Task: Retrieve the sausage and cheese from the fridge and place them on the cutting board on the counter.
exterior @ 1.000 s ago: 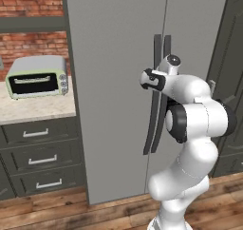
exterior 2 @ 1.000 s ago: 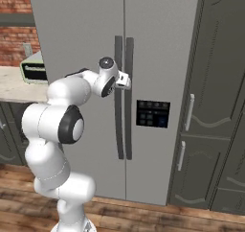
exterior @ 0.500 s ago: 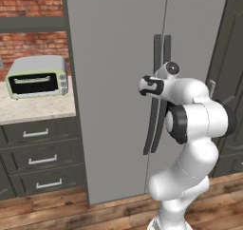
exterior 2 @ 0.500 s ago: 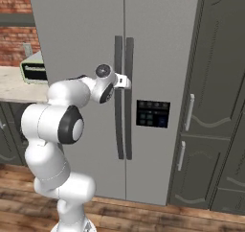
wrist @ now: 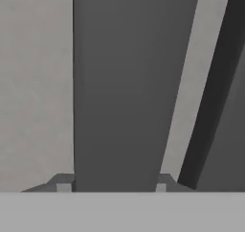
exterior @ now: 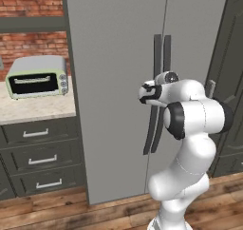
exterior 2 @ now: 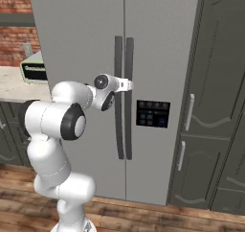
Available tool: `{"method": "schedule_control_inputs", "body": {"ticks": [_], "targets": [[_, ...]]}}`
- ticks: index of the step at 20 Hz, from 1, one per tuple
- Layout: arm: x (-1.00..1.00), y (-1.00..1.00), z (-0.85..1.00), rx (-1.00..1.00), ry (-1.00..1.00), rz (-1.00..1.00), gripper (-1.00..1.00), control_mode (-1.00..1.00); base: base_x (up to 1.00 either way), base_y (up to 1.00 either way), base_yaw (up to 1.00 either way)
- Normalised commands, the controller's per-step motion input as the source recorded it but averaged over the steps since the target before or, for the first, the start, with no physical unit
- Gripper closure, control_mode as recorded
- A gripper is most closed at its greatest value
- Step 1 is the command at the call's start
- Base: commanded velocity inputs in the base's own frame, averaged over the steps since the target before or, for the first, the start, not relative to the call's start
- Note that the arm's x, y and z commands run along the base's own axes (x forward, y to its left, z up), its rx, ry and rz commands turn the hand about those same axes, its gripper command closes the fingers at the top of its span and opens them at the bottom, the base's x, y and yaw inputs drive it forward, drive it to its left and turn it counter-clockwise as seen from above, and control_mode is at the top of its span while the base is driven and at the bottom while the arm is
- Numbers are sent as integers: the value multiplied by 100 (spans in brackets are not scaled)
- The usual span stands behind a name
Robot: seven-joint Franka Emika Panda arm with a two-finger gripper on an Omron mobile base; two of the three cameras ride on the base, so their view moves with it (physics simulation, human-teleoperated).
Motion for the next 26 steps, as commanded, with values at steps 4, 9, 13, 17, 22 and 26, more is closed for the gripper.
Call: {"method": "schedule_control_inputs", "body": {"ticks": [4,9,13,17,22,26], "targets": [[57,18,39,-11,0,0,100,-100,0,0,0],[11,67,58,-2,2,0,100,-100,0,0,0],[-3,54,52,0,6,0,100,-100,0,0,0],[-39,27,51,-1,14,0,100,-100,0,0,0],[-63,40,65,0,14,0,100,-100,0,0,0],[-79,47,75,0,14,0,100,-100,0,0,0]]}}
